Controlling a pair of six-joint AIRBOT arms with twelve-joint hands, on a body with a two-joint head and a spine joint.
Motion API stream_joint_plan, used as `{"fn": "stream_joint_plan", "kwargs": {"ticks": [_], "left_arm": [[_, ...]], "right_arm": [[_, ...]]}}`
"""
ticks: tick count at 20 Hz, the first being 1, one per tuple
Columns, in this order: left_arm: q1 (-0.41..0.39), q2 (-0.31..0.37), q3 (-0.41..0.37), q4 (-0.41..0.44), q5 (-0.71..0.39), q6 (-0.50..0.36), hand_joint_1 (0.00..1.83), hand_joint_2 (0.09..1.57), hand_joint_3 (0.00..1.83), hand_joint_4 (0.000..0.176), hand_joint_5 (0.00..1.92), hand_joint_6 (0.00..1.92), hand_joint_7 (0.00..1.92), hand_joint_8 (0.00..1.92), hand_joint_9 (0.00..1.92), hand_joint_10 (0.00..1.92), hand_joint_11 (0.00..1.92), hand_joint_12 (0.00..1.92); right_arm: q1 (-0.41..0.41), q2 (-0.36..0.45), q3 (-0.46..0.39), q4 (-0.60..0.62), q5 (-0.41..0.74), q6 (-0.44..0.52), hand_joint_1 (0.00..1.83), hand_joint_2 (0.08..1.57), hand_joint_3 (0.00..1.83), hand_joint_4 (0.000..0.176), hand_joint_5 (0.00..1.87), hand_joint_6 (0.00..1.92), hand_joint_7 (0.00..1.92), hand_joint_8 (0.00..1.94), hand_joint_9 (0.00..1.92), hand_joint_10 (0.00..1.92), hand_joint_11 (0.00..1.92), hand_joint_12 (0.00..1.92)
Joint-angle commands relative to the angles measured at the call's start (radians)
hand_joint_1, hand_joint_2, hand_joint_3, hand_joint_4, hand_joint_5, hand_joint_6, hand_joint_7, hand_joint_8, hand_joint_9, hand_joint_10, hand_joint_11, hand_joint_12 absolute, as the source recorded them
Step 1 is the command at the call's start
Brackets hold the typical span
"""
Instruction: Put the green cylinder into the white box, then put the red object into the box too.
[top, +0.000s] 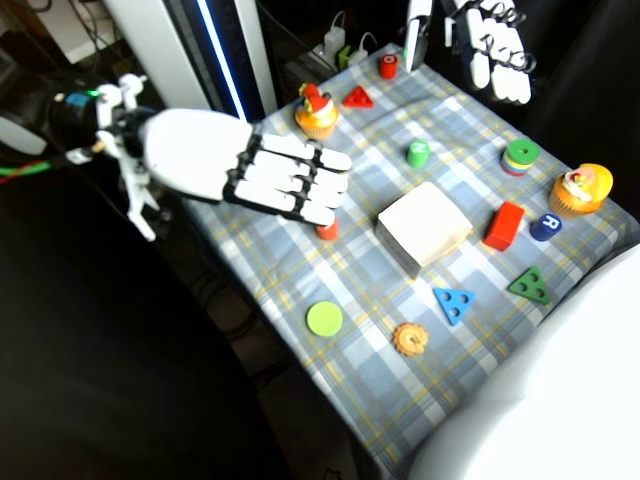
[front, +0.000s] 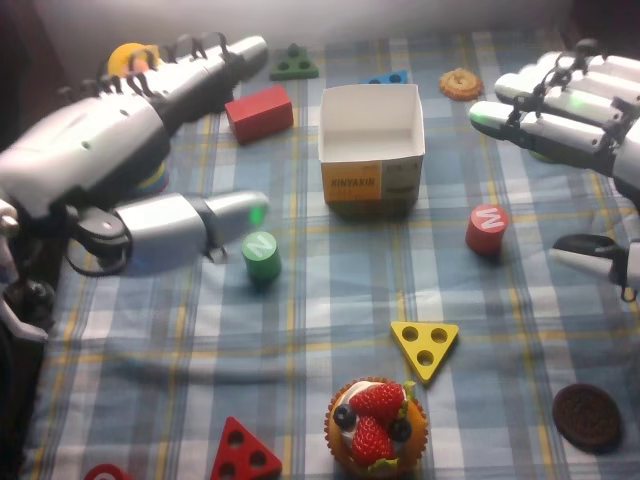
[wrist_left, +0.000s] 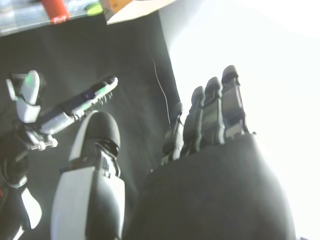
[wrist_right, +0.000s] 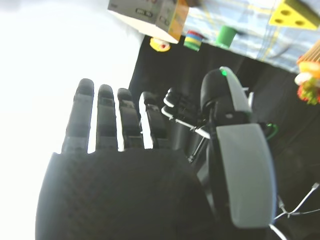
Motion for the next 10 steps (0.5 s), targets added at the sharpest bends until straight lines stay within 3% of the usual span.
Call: {"fn": "stream_joint_plan", "kwargs": {"ticks": [1,2,3,4,6,7,8,9,10], "left_arm": [[-0.015,-0.007,-0.002,0.022,-0.105,0.012,0.48,1.19,0.00,0.116,0.00,0.00,0.00,0.00,0.00,0.00,0.00,0.04],[-0.016,-0.011,-0.003,0.013,-0.097,0.038,0.53,1.18,0.00,0.109,0.00,0.00,0.01,0.00,0.00,0.00,0.00,0.01],[-0.018,-0.017,-0.004,0.002,-0.086,0.068,0.53,1.18,0.00,0.109,0.00,0.00,0.01,0.00,0.00,0.00,0.00,0.01],[-0.020,-0.023,-0.003,-0.013,-0.073,0.098,0.56,1.14,0.00,0.126,0.00,0.00,0.00,0.00,0.00,0.00,0.00,0.00],[-0.020,-0.034,0.000,-0.044,-0.047,0.158,0.62,1.12,0.00,0.129,0.01,0.00,0.01,0.00,0.00,0.00,0.00,0.00],[-0.020,-0.045,0.008,-0.068,-0.032,0.187,0.72,1.09,0.00,0.119,0.04,0.01,0.05,0.01,0.03,0.01,0.00,0.00],[-0.020,-0.054,0.017,-0.083,-0.015,0.200,0.76,1.08,0.00,0.120,0.06,0.01,0.09,0.01,0.06,0.02,0.00,0.00],[-0.020,-0.067,0.032,-0.096,0.006,0.201,0.79,1.09,0.00,0.104,0.10,0.02,0.14,0.02,0.09,0.03,0.01,0.01],[-0.020,-0.078,0.044,-0.110,0.021,0.207,0.77,1.11,0.00,0.094,0.13,0.01,0.18,0.01,0.13,0.03,0.00,0.25]], "right_arm": [[0.016,-0.002,0.003,0.004,0.111,-0.006,0.67,1.20,0.03,0.000,0.00,0.00,0.06,0.05,0.00,0.45,0.00,1.29],[0.016,-0.007,0.005,0.004,0.109,-0.006,0.65,1.20,0.02,0.000,0.00,0.00,0.05,0.03,0.00,0.40,0.00,1.13],[0.016,-0.010,0.007,0.005,0.106,-0.006,0.65,1.20,0.02,0.000,0.00,0.00,0.05,0.03,0.00,0.40,0.00,1.13],[0.016,-0.011,0.007,0.006,0.106,-0.006,0.63,1.21,0.00,0.000,0.00,0.00,0.05,0.01,0.00,0.38,0.00,0.91],[0.016,-0.011,0.007,0.008,0.106,-0.006,0.63,1.21,0.00,0.000,0.00,0.00,0.04,0.00,0.00,0.34,0.00,0.89],[0.016,-0.010,0.008,0.011,0.106,-0.006,0.61,1.22,0.00,0.000,0.00,0.00,0.01,0.00,0.00,0.24,0.00,0.87],[0.016,-0.010,0.009,0.012,0.106,-0.006,0.61,1.23,0.00,0.000,0.00,0.00,0.02,0.00,0.00,0.28,0.00,0.94],[0.016,-0.010,0.010,0.015,0.107,-0.006,0.58,1.24,0.01,0.000,0.00,0.00,0.01,0.00,0.00,0.25,0.00,0.96],[0.016,-0.010,0.011,0.017,0.107,-0.006,0.58,1.24,0.00,0.000,0.00,0.00,0.01,0.00,0.00,0.23,0.00,0.97]]}}
